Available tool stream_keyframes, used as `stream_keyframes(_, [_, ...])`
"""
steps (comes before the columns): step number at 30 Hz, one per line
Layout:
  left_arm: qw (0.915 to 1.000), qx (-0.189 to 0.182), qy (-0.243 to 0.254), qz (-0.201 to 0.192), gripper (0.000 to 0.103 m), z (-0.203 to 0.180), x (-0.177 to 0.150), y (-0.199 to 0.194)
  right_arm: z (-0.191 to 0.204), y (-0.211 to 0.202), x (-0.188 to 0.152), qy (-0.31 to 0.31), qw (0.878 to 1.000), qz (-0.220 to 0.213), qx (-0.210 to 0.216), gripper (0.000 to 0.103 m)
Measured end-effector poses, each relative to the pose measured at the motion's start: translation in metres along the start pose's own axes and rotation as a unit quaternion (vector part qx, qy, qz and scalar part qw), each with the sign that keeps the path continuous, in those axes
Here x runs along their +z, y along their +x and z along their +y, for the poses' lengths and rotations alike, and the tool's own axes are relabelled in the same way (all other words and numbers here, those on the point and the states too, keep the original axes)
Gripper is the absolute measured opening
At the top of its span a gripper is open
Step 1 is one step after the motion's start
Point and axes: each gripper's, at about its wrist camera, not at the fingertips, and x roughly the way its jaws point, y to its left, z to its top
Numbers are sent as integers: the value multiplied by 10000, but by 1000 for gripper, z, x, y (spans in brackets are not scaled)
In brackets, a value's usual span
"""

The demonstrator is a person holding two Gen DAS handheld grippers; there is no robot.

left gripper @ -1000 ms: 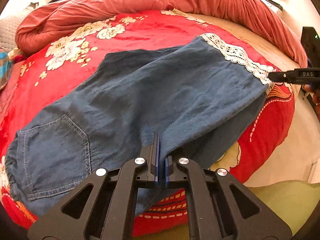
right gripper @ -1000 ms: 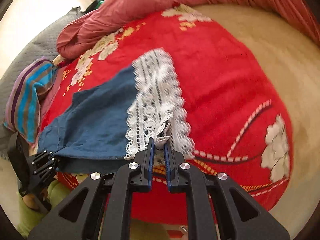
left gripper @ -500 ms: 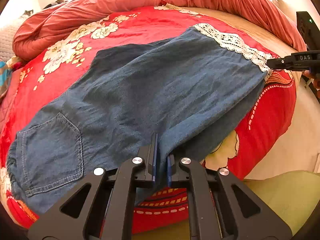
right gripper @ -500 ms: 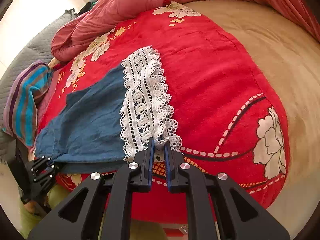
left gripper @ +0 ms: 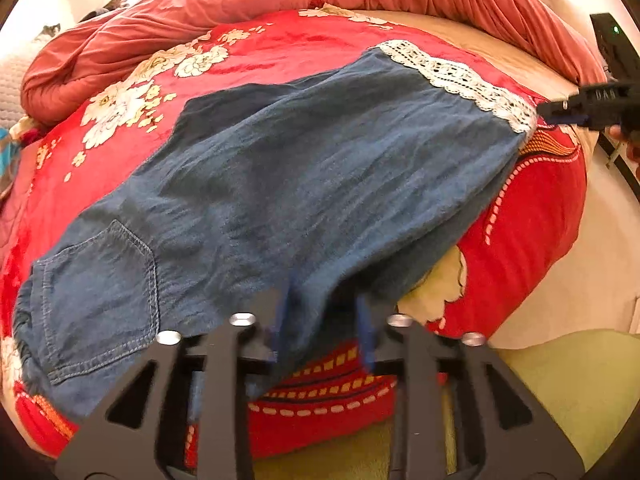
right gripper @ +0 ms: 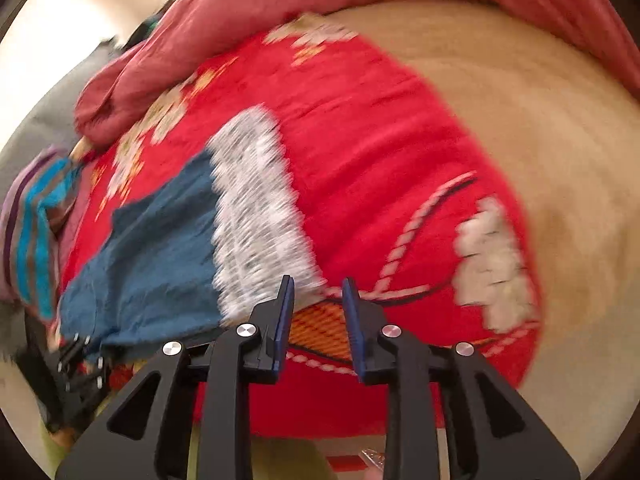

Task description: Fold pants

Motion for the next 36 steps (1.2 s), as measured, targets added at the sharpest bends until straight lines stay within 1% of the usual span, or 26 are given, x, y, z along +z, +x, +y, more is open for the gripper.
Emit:
stream_keyframes(1, [10000, -40, 8, -22, 43, -1, -1, -3, 3, -6, 3, -106, 9998, -152, -33, 25])
stream_keyframes(2, [9999, -82, 12, -57, 46, -2, -3, -7, 6, -8, 4, -216, 9995, -232, -22, 25])
stream_keyframes(3, [9999, -108, -5, -107, 46, -1, -6, -13, 15, -11, 5, -427, 9985, -332, 26, 26])
stream_keyframes(4, [9998, -121, -45, -159, 49, 0, -7, -19, 25, -11, 5, -644, 9972, -375, 105, 26])
stream_keyframes(5, [9997, -113, -117, -208, 56, 4, -9, -24, 34, -10, 5, -837, 9955, -378, 231, 32])
stream_keyframes(7, [9989, -2, -373, -277, 66, 17, -12, -35, 60, -3, 1, -1332, 9893, -309, 517, 34])
stream_keyframes(10, [9950, 273, -927, -233, 70, 46, -19, -43, 92, 13, -5, -1898, 9786, -78, 786, 35])
stream_keyframes(11, [9924, 404, -1141, -197, 74, 56, -22, -43, 99, 19, -7, -2002, 9759, 32, 869, 35])
stream_keyframes(12, [9891, 587, -1340, -140, 76, 65, -25, -43, 106, 26, -9, -2121, 9726, 158, 934, 36])
stream_keyframes(13, [9838, 843, -1581, -47, 79, 78, -29, -42, 111, 33, -11, -2190, 9713, 225, 903, 36])
stream_keyframes(14, [9776, 1074, -1810, 56, 80, 91, -34, -41, 113, 37, -12, -2247, 9700, 311, 880, 36])
stream_keyframes(15, [9732, 1222, -1946, 109, 80, 100, -36, -40, 113, 45, -14, -2285, 9695, 416, 783, 36])
stream_keyframes(16, [9702, 1330, -2020, 125, 80, 107, -39, -40, 109, 51, -15, -2276, 9708, 478, 597, 36])
stream_keyframes(17, [9663, 1532, -2065, 141, 80, 115, -41, -40, 104, 57, -17, -2251, 9714, 587, 472, 36])
stream_keyframes(18, [9620, 1757, -2085, 159, 80, 122, -43, -40, 100, 59, -21, -2194, 9722, 665, 469, 36])
stream_keyframes(19, [9592, 1851, -2134, 145, 80, 131, -47, -40, 92, 62, -22, -2041, 9746, 704, 598, 35])
stream_keyframes(21, [9559, 1766, -2343, 117, 80, 145, -53, -39, 88, 62, -25, -1986, 9752, 660, 723, 35])
stream_keyframes(22, [9556, 1624, -2455, 98, 80, 149, -56, -37, 88, 62, -25, -1994, 9750, 654, 725, 35])
stream_keyframes(23, [9558, 1595, -2469, 86, 80, 150, -58, -36, 89, 62, -26, -2010, 9749, 652, 705, 35])
stream_keyframes(26, [9575, 1736, -2305, 34, 81, 142, -56, -36, 94, 60, -25, -2115, 9729, 672, 649, 36])
stream_keyframes(29, [9583, 1713, -2288, -28, 81, 138, -53, -44, 96, 49, -21, -2121, 9722, 547, 825, 36])
stream_keyframes(30, [9586, 1673, -2301, -83, 81, 138, -50, -48, 97, 45, -20, -2149, 9716, 476, 873, 36])
stream_keyframes(32, [9593, 1632, -2286, -289, 88, 132, -40, -58, 102, 40, -16, -2240, 9691, 333, 977, 36])
stream_keyframes(34, [9601, 1603, -2230, -536, 90, 126, -27, -70, 108, 39, -11, -2333, 9662, 278, 1063, 36])
stream_keyframes(35, [9608, 1590, -2194, -587, 90, 126, -22, -72, 112, 40, -9, -2389, 9648, 256, 1068, 41])
stream_keyframes(36, [9623, 1537, -2137, -689, 91, 123, -12, -75, 115, 42, -6, -2426, 9637, 234, 1093, 50])
